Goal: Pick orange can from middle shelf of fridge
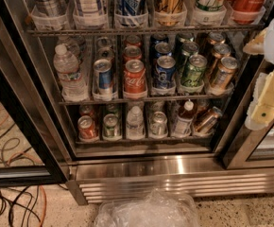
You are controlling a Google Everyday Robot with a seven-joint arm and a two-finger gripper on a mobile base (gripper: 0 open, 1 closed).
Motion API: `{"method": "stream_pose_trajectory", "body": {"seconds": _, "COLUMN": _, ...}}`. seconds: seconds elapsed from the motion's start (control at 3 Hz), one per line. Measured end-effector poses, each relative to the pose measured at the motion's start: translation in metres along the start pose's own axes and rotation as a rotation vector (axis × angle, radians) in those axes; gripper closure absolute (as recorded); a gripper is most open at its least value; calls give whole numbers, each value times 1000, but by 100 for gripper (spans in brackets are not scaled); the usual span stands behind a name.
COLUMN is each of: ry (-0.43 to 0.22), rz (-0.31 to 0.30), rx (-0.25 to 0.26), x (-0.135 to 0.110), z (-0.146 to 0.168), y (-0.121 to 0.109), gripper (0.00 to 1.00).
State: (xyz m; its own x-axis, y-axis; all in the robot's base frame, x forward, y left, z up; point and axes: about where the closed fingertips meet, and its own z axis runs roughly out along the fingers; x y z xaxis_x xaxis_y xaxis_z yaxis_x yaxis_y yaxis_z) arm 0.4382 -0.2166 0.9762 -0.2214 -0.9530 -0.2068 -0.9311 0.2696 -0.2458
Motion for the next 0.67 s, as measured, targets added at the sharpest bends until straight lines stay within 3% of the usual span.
{"method": "stream_pose_trajectory", "body": {"seconds": 0.33, "ry": 0, "rz": 0, "rx": 0, "x": 0, "z": 0, "y": 0, "gripper": 0}}
{"method": "stream_pose_trajectory", "body": {"seconds": 0.67, "ry": -75, "rz": 89, "rx": 11, "x": -7, "z": 16, "y": -2, "gripper": 0}}
